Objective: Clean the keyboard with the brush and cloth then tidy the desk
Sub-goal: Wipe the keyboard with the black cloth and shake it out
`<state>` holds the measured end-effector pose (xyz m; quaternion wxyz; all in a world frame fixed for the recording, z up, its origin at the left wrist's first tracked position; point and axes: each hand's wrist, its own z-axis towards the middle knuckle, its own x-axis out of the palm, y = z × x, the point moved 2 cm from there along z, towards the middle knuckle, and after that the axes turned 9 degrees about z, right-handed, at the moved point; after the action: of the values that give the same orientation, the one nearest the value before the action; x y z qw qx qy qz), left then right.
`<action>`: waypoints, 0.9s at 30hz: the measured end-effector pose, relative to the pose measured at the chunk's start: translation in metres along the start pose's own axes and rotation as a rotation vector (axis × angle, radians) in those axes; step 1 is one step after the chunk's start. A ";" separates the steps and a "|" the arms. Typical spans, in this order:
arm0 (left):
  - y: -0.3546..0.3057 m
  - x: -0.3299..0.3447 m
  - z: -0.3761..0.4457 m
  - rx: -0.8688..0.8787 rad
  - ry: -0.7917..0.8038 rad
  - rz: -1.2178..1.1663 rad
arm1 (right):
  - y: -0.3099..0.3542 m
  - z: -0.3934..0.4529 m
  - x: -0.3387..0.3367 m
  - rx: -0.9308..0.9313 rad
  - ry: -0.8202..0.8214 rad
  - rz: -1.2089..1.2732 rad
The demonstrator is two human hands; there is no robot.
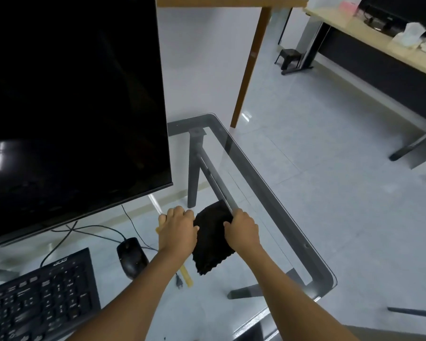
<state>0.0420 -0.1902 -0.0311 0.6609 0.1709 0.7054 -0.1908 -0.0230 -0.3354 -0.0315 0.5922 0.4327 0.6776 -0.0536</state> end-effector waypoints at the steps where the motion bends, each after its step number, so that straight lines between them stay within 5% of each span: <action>1: -0.001 -0.002 -0.001 -0.016 -0.001 -0.057 | 0.001 0.000 0.001 -0.003 0.009 0.026; 9: 0.026 -0.035 -0.016 -0.255 0.025 -0.755 | 0.031 -0.018 -0.028 -0.090 0.016 0.292; 19: 0.194 -0.072 -0.117 -0.482 -0.104 -0.788 | 0.178 -0.116 0.033 -0.544 0.088 0.205; 27: 0.343 -0.061 -0.221 -0.651 -0.141 -0.766 | 0.286 -0.214 0.128 -0.635 0.264 0.152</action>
<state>0.0236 0.2176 0.0264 0.6084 -0.3282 0.6941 -0.2008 0.0107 0.0342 0.0485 0.6070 0.2793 0.6971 0.2601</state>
